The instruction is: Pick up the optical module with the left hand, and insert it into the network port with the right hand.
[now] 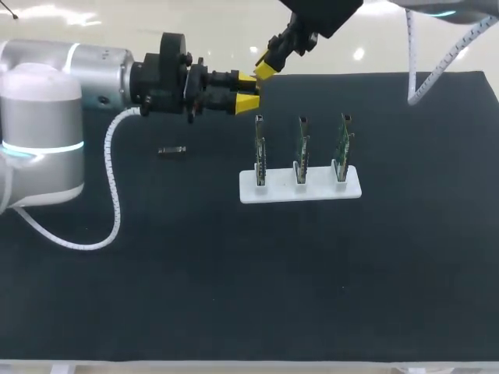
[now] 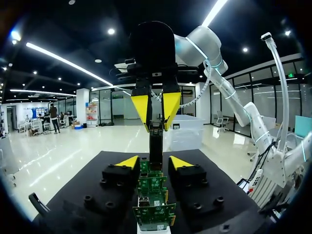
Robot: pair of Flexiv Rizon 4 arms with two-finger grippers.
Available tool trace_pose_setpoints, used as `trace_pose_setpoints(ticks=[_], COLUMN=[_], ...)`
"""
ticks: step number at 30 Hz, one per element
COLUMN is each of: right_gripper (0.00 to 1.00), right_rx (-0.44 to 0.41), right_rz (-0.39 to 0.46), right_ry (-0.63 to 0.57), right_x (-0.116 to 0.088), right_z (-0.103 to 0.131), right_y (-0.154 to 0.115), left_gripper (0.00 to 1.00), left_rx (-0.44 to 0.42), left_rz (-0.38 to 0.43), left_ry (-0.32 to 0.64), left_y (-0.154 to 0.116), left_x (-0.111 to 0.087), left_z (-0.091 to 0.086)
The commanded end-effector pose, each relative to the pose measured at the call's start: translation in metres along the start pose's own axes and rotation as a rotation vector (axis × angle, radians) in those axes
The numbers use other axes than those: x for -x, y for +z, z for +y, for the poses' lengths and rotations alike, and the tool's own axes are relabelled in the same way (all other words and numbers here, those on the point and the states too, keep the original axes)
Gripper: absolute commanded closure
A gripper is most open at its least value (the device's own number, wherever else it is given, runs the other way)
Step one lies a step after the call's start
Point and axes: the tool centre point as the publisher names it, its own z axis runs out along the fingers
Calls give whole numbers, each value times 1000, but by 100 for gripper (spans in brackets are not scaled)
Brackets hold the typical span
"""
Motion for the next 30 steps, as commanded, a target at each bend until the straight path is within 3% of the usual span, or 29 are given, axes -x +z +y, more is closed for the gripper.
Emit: trace_pose_setpoints(ticks=[1, 11, 21, 30], right_gripper=[100, 100, 100, 100], right_rx=[-2, -4, 0, 5], right_rz=[3, 7, 6, 7], right_ry=[0, -5, -13, -24], right_x=[1, 1, -1, -5], right_z=[1, -1, -2, -4], right_y=[0, 1, 1, -1], left_gripper=[0, 0, 0, 0], left_rx=[5, 5, 13, -5], left_rz=[-2, -2, 216, 405], left_ry=[2, 2, -60, -128], left_y=[0, 0, -44, -82], left_x=[-1, -1, -5, 8], left_z=[-1, -1, -13, -19])
